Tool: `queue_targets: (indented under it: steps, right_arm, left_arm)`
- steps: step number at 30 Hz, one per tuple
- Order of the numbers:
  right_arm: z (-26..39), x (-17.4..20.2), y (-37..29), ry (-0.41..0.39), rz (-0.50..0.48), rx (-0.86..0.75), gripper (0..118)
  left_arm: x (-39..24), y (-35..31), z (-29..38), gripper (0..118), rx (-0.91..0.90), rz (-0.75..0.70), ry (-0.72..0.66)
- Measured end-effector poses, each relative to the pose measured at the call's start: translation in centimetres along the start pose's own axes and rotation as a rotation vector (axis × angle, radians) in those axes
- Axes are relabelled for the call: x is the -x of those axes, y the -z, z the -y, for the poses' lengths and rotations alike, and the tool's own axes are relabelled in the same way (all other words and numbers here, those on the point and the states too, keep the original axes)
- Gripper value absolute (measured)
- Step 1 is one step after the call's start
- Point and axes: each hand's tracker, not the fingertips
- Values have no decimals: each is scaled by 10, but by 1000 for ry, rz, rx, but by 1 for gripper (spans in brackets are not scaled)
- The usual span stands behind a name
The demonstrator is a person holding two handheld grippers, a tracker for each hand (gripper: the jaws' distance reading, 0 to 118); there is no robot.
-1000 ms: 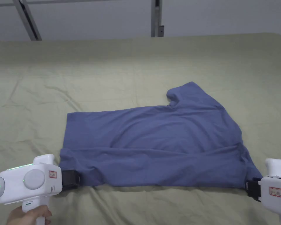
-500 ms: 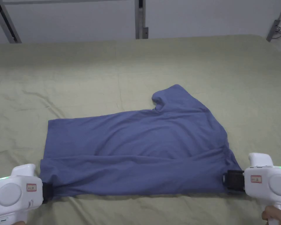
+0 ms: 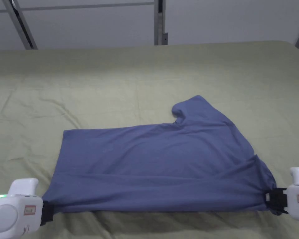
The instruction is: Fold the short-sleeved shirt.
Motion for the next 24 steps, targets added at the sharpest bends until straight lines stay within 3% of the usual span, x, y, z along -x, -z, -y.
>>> queue_targets:
  steps: [5,8,12,13,14,15,16,17,19,20,22,23,24]
  right_arm:
    - [50,-13,-17,-34,18,63,8]
    - [71,-15,-9,-26,5,82,8]
    - [70,-7,1,-53,30,73,9]
    - [68,-6,0,-59,46,64,23]
    - [64,-6,-2,-56,49,62,65]
    - [61,-5,-5,-56,58,63,100]
    - [58,-2,-9,-57,69,61,117]
    - [56,-2,-15,-66,63,31,117]
    - [48,3,-30,-85,73,-37,106]
    - [44,7,-34,-93,77,-37,90]
    - [37,14,-40,-104,90,-65,37]
    - [36,18,-40,-120,84,-78,13]
    - [34,21,-37,-123,82,-85,8]
  left_arm:
    - [19,-9,54,15,37,-94,-6]
    - [35,-9,79,14,65,27,-92]
    - [24,-9,90,14,39,14,-64]
    - [22,-14,88,14,11,54,-88]
    - [21,-18,86,15,-2,73,-108]
    - [19,-22,83,20,-28,77,-113]
    - [17,-27,80,31,-61,84,-119]
    - [21,-27,74,55,-66,67,-119]
    - [18,-35,65,86,-90,96,-125]
    - [14,-39,60,90,-104,100,-121]
    - [0,-55,56,89,-144,119,-112]
    - [-4,-59,54,81,-151,128,-117]
    - [-8,-62,52,63,-163,144,-125]
